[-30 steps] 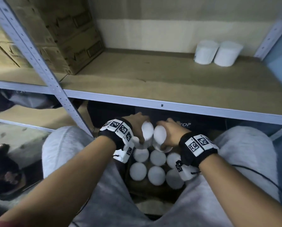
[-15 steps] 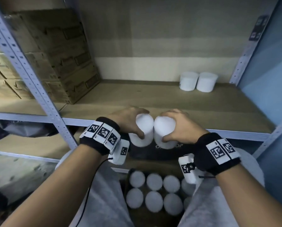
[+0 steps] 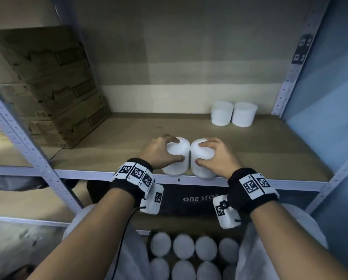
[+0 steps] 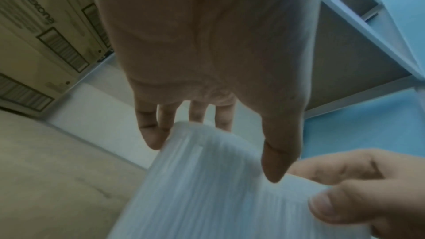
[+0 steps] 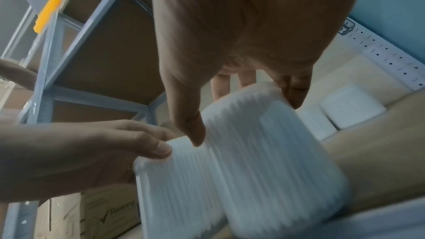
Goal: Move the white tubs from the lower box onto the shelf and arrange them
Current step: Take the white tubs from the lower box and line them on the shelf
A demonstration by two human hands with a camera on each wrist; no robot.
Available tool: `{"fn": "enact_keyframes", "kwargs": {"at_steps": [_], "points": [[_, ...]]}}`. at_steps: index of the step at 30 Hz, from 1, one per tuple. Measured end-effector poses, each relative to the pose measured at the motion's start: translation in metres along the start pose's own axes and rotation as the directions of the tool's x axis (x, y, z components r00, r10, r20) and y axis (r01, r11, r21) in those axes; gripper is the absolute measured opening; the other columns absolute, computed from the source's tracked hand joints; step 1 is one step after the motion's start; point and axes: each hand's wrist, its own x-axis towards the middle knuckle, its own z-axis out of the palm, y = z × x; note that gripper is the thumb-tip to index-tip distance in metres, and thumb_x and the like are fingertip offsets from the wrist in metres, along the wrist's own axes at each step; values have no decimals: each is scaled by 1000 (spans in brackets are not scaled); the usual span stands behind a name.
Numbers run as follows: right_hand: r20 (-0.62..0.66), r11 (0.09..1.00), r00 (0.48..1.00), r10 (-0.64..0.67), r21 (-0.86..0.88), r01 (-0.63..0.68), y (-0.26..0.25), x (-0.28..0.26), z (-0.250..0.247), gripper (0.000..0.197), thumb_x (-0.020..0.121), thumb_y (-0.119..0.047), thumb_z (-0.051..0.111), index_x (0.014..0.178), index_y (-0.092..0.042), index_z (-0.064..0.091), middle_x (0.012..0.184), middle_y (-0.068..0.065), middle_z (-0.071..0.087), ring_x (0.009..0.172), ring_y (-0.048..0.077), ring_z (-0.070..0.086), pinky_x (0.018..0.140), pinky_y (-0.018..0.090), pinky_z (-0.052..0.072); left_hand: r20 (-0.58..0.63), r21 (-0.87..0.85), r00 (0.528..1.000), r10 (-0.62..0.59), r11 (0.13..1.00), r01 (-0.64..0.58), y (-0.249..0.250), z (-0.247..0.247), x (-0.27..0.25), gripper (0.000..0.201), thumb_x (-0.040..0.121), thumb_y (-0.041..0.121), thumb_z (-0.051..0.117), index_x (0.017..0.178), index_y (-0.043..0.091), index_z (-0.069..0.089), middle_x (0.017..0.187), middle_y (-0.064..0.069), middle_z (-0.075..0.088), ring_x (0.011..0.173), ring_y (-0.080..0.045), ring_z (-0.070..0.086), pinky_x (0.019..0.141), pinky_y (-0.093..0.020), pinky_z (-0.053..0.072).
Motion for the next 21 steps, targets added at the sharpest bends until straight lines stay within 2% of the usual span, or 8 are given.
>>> {"fn": "enact_keyframes", "kwargs": {"at_steps": [2, 7, 11, 13, 16, 19, 21], "points": [[-5, 1000, 1000, -4, -18, 3, 4, 2, 4, 52, 72, -33, 77, 122, -30, 62, 141, -10, 46, 128, 24, 41, 111, 38, 33, -11, -2, 1000, -8, 1000, 8, -3, 6, 5, 57, 71, 45, 74, 123, 28, 57, 137, 7, 50, 124, -19, 49, 102, -34, 42], [-23, 999, 999, -39, -27, 38, 10, -3, 8, 56, 78, -34, 72, 131, -30, 55, 150, -11, 37, 132, 21, 32, 112, 32, 27, 36, 16, 999, -6, 1000, 5, -7, 7, 9, 62, 75, 46, 71, 131, 29, 52, 151, 6, 37, 136, -22, 39, 111, -40, 36], [4, 985, 1000, 1, -173, 0, 1, -5, 5, 54, 81, -42, 66, 132, -38, 49, 152, -15, 31, 136, 24, 26, 111, 41, 20, 52, 126, 998, 28, 991, -35, -1, -1, 5, 61, 79, 47, 68, 134, 28, 50, 152, 2, 33, 140, -25, 28, 114, -38, 26], [1, 963, 1000, -3, -269, 4, -6, -7, 1, 55, 80, -48, 65, 131, -38, 48, 150, -13, 34, 137, 26, 22, 110, 44, 17, 31, 167, 997, 73, 983, -77, 3, -5, 1, 57, 80, 47, 67, 132, 28, 53, 149, 1, 35, 139, -23, 25, 113, -36, 24], [-43, 946, 998, -38, -324, 22, -15, -11, -7, 48, 81, -50, 62, 126, -34, 55, 137, -9, 44, 129, 25, 29, 107, 42, 21, -37, 124, 989, 146, 982, -140, 6, -9, -6, 43, 82, 40, 66, 122, 24, 59, 134, 2, 47, 131, -19, 36, 106, -29, 30], [-42, 938, 997, -60, -345, 42, -21, -14, -13, 35, 84, -36, 60, 118, -25, 61, 125, -2, 52, 121, 26, 39, 104, 39, 28, -58, 101, 988, 143, 985, -137, 10, -11, -13, 29, 86, 30, 62, 113, 21, 64, 122, 0, 55, 121, -19, 48, 96, -26, 37], [5, 943, 997, -73, -325, 71, -21, -15, -14, 32, 85, -26, 59, 116, -18, 63, 123, 2, 56, 122, 25, 43, 105, 37, 34, -37, 118, 992, 120, 986, -115, 11, -10, -18, 29, 87, 28, 60, 114, 19, 64, 123, -1, 55, 119, -18, 50, 95, -28, 40]]}}
